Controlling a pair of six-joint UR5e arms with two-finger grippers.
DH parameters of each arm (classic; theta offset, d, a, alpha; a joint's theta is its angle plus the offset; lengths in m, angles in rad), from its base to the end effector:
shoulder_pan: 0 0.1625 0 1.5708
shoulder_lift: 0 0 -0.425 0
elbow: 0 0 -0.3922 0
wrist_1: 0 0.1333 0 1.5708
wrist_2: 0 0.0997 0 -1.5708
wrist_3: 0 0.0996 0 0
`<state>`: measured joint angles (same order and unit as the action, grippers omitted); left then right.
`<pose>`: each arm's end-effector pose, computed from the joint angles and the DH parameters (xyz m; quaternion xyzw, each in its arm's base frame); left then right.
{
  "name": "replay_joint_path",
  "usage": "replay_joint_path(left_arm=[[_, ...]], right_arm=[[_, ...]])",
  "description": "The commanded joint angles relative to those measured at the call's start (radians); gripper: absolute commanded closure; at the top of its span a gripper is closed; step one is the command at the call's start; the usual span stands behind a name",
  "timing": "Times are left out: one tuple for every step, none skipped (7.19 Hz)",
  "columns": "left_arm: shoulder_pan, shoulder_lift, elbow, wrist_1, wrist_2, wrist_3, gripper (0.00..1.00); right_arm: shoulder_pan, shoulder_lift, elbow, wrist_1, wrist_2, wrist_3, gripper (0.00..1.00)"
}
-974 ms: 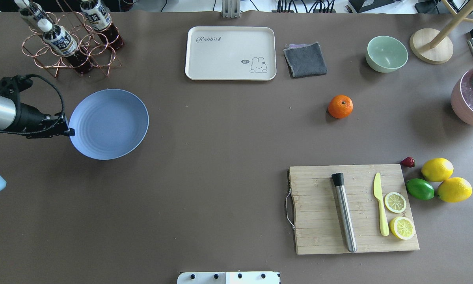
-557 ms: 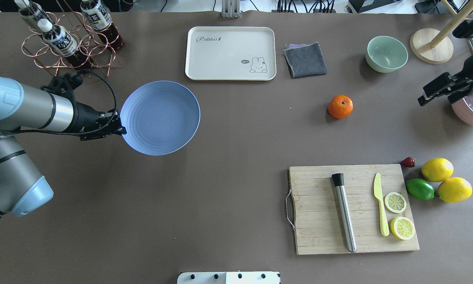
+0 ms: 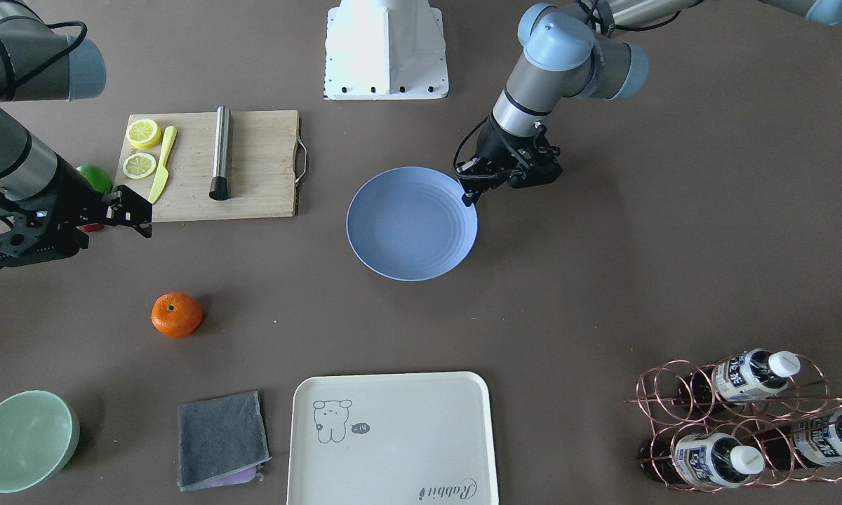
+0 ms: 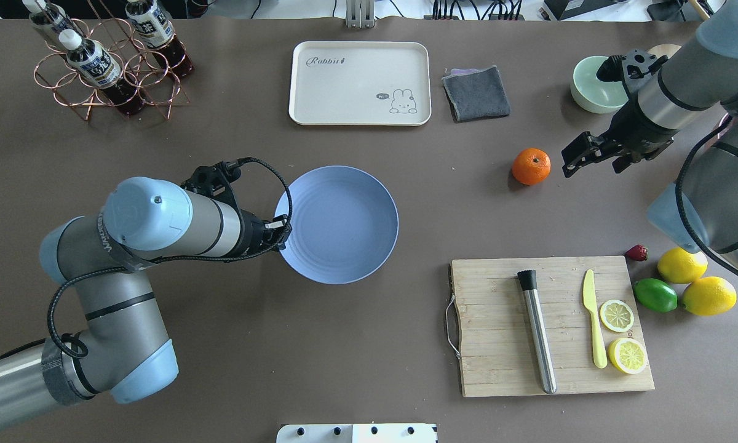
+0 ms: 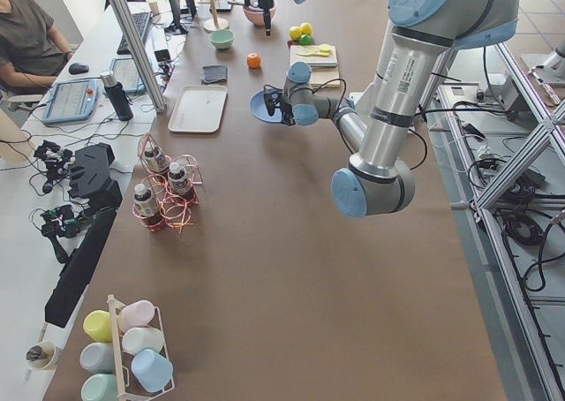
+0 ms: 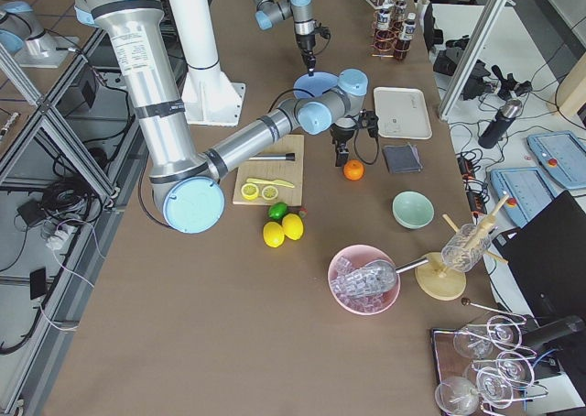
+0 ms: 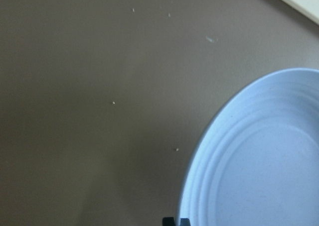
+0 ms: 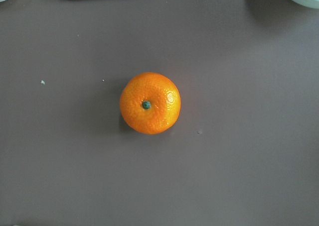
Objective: Pick orange to plate
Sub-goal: 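Lower the right gripper onto the orange and close it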
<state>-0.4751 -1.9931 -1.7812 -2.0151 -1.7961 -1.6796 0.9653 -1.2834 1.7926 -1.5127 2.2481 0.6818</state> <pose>0.5034 -0.3838 0.2765 -0.0021 0.5187 -0.1903 0.8335 -0.2768 -0.5244 0.3908 0.0197 -0.4135 -0.0584 0.9084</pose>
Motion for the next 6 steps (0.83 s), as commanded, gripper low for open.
replay_joint_path(left_arm=[[0.046, -0.004, 0.008, 0.004, 0.017, -0.005, 1.0], [0.047, -0.001, 0.006, 0.004, 0.02, -0.005, 1.0], [0.05, 0.002, 0.008, 0.004, 0.052, -0.005, 1.0], [0.071, 0.007, 0.005, 0.004, 0.055, -0.006, 1.0], [0.072, 0.004, -0.001, 0.004, 0.055, -0.008, 1.0], [0.072, 0.005, -0.003, 0.004, 0.055, -0.008, 1.0]], right_arm=[[-0.058, 0.024, -0.071, 0.088, -0.045, 0.103, 0.01], [-0.103, 0.033, -0.078, 0.088, -0.097, 0.134, 0.01], [-0.112, 0.056, -0.117, 0.089, -0.135, 0.131, 0.01], [-0.114, 0.077, -0.151, 0.092, -0.139, 0.122, 0.01], [-0.119, 0.088, -0.192, 0.145, -0.153, 0.122, 0.01], [-0.119, 0.113, -0.258, 0.205, -0.154, 0.119, 0.02]])
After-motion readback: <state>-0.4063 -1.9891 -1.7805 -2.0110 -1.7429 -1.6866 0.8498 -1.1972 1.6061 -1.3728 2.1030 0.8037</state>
